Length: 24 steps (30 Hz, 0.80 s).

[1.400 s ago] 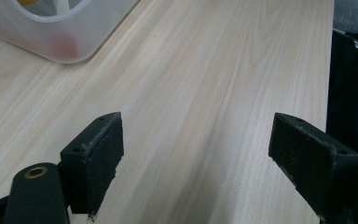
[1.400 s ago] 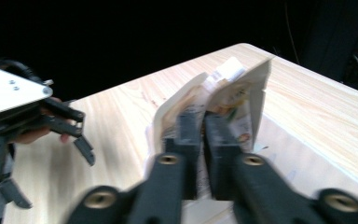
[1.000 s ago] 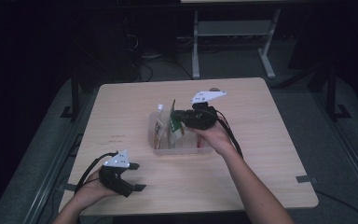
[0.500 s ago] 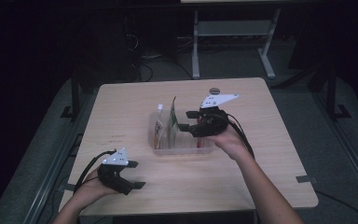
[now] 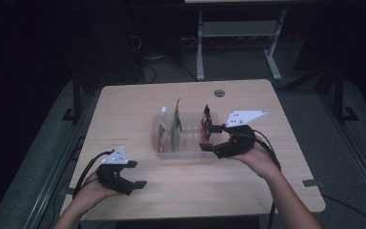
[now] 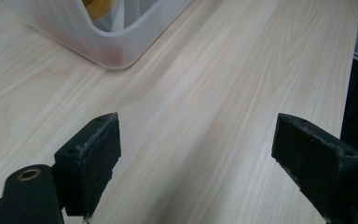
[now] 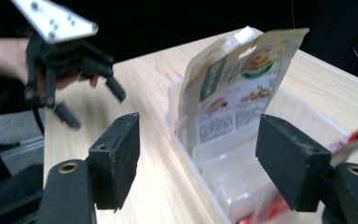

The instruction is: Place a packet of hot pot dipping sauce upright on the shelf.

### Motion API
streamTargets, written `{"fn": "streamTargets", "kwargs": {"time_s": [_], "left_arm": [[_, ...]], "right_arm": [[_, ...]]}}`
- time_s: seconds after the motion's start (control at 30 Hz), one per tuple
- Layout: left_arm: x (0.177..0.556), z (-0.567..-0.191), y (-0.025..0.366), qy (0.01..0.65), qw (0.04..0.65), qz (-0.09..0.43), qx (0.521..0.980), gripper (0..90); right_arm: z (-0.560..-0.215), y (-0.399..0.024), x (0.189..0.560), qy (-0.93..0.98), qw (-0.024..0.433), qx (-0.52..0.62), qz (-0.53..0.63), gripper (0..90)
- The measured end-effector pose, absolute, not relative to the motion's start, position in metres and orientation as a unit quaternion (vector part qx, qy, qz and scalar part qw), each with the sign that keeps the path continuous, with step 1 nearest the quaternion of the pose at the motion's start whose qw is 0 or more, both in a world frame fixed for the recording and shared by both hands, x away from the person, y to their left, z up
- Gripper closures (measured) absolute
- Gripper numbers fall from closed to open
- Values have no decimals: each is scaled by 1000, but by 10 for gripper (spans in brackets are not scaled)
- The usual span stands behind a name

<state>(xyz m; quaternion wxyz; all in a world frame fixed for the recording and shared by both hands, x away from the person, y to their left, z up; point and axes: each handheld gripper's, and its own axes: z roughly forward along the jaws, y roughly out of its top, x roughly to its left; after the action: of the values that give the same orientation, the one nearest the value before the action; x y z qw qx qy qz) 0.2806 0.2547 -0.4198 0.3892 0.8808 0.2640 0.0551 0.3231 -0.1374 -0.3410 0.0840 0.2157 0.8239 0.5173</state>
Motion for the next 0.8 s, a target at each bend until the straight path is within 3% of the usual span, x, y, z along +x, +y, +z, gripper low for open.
{"fn": "streamTargets", "kwargs": {"time_s": [0.8], "left_arm": [[258, -435, 277, 278, 380, 80, 879, 141]], "right_arm": [[-414, -224, 275, 822, 110, 314, 463, 247]]}}
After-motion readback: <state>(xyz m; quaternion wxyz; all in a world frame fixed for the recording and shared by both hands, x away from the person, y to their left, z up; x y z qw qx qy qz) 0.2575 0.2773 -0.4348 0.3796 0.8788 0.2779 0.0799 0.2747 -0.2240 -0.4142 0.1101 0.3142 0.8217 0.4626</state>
